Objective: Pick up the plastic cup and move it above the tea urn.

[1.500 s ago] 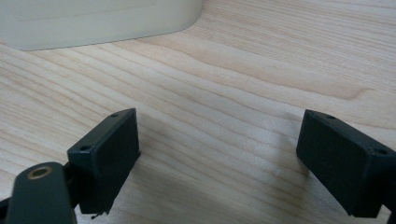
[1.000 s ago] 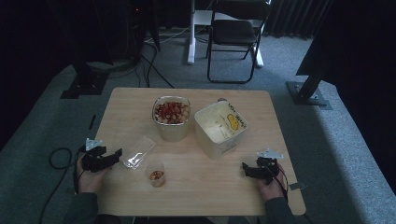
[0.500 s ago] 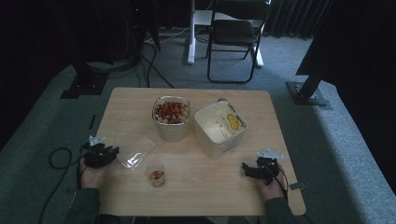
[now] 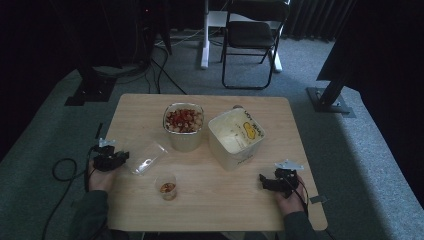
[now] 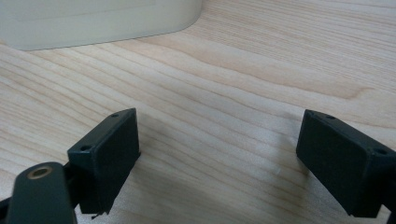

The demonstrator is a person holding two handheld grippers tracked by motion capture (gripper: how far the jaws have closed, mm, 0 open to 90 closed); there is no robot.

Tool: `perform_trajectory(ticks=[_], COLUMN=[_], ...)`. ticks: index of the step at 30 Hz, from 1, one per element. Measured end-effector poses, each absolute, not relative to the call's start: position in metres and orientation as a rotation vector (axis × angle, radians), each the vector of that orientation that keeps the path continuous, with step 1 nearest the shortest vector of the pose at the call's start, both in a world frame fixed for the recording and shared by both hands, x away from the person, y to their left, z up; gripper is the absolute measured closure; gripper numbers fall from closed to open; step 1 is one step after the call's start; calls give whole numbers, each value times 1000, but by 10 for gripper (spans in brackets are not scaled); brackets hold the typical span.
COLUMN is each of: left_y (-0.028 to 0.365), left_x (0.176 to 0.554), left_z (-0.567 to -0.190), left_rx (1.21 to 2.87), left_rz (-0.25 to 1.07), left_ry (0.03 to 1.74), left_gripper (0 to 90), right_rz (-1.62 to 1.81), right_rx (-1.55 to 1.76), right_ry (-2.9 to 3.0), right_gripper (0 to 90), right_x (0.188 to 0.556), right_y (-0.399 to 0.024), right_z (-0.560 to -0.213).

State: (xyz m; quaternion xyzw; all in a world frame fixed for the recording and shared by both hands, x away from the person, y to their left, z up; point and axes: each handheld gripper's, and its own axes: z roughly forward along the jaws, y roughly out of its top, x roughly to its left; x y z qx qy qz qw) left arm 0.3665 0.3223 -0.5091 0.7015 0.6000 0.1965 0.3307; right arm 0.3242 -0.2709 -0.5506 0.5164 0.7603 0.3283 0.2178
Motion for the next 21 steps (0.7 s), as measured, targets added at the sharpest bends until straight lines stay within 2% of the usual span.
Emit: perform_trajectory(ticks=[6,11,12,21], left_y=[333,338,341,346], left_x=[362,361,360,360], left_z=[-493,-484,-474,-438], left_rx=[1752,1729,1703,1638], left_rz=[535,561,599,673], left_ry=[1526,1510,1500,1450], left_gripper=[785,791,791,791], right_rz=[909,909,909,908], right_rx=[1430,1430,1430,1429], right_ry=[2105,2105,2105,2106], right_gripper=[128,128,128,128], right_x=[324,324,324,324], right_y=[-271,-271,-271,-271], right_z=[-551,-551,-551,-551])
